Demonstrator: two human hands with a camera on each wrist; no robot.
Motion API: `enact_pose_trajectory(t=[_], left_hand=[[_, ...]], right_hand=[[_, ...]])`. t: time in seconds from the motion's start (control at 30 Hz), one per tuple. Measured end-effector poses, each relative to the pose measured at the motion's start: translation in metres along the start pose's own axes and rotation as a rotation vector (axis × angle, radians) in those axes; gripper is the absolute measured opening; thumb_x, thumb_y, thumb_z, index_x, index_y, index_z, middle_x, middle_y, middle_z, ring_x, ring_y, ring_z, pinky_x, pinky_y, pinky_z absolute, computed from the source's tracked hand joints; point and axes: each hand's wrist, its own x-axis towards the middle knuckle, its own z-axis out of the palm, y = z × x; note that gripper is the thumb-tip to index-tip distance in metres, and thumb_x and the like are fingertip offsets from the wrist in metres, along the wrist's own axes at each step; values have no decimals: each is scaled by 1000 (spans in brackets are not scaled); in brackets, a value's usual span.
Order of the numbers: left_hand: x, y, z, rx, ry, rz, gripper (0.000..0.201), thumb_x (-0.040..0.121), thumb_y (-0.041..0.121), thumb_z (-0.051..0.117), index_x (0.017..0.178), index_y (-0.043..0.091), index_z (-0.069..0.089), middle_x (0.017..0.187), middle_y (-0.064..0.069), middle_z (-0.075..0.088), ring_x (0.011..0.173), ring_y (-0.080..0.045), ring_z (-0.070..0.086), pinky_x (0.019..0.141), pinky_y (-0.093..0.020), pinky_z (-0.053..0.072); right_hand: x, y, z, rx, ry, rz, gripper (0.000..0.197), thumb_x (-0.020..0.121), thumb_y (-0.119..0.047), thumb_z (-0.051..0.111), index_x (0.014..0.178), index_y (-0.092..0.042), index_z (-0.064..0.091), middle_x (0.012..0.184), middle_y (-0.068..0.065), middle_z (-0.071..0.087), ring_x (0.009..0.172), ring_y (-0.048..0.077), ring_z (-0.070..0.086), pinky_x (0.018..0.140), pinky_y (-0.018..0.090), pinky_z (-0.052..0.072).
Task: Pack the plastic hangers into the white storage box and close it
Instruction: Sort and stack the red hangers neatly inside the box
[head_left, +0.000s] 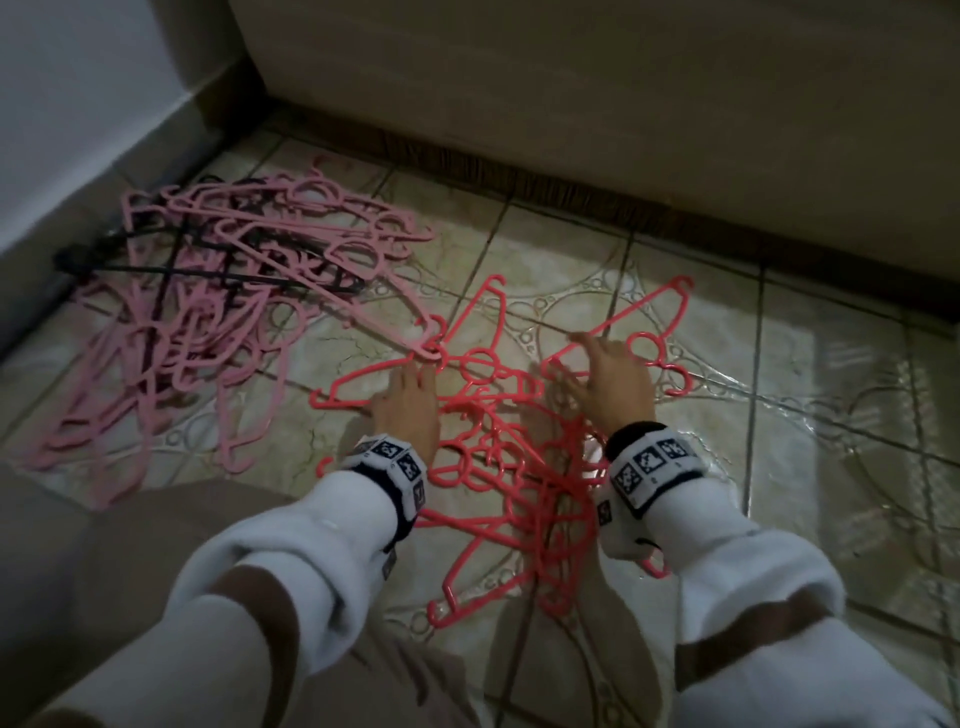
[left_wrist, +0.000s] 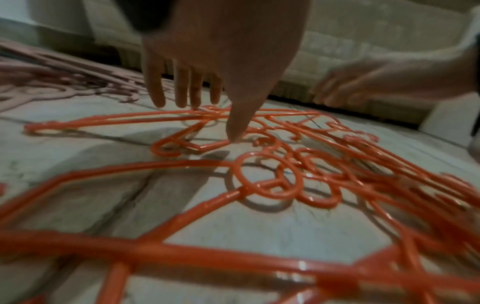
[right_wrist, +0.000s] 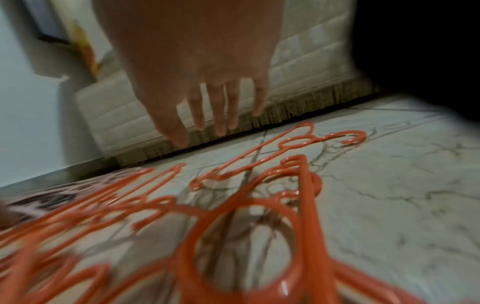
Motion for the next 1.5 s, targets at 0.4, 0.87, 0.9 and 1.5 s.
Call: enact_pose_trajectory(t=[0.4,0.87,0.9,1.5], left_hand=[[57,-40,-20,-49,-24,49,63,94,29,49,148,21,18,150,-11,21,134,-31,27,102,-47,33],[66,-60,-19,-9,9,57,29,89,4,54,118,8,52,123,-12,47,120,-30,37,83,-37,44],[65,-61,-20,-19,8,47,28,89,7,55,117,8,52,122,-12,47,120,-30,37,84,-38,44],[35,-60,-32,127,39,97,62,89,36,53,143,19,27,147,-9,28,136,-26,23,109,-46,24]], right_hand=[[25,-32,30,2,-397,65,46,92,-39,46,135,-22,37,128,11,52,120,31,44,101,51,34],[22,-67,41,28,-410,96,54,81,-69,42,112,-28,57,123,17,42,119,36,39,108,56,19],[22,-70,40,51,-424,95,52,79,-70,44,107,-29,60,124,15,40,122,37,36,108,58,18],[-17,-42,10,75,-125,-233,35,86,-50,48,103,-21,61,92,-9,62,102,20,57,111,51,9]])
